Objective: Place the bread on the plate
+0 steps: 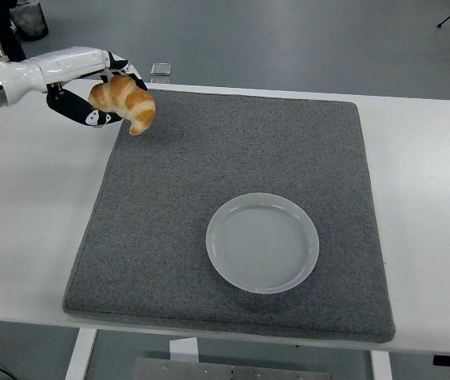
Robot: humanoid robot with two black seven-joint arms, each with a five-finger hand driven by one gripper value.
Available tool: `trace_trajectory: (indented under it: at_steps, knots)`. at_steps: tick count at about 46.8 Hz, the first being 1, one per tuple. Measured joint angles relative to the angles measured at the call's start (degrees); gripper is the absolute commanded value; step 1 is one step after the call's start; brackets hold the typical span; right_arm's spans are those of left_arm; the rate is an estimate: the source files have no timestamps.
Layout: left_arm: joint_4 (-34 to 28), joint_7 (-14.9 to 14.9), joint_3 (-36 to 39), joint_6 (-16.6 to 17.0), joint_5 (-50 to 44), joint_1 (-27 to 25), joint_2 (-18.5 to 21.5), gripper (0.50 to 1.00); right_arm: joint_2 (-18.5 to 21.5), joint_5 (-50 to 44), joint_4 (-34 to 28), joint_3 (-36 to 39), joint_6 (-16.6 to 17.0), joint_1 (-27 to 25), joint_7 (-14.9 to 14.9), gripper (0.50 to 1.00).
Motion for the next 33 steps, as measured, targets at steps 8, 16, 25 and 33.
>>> trace_trajectory:
  at_steps: [8, 16, 25, 33]
  knots:
    - [-0.17, -0.01, -0.06, -4.33, -0.82, -4.61, -0.35, 0.500, 0.00, 0.00, 0.00, 0.00, -0.01, 0.00, 0.00, 0.952]
    - [-1.76, -0.01, -0.05, -5.93, -0.82, -6.55, -3.84, 0.500, 0.00, 0.00, 0.00, 0.00, -0.01, -0.01, 0.00, 0.952]
    - [-3.12, -0.01, -0.02, -6.07, -0.81, -9.11, -8.77, 0.500, 0.00, 0.00, 0.00, 0.00, -0.01, 0.00, -0.01, 0.952]
    - [-3.17, -0.01, 0.04, -6.11, -0.64, -10.08, -13.19, 0.500, 0.00, 0.00, 0.00, 0.00, -0.01, -0.01, 0.01, 0.952]
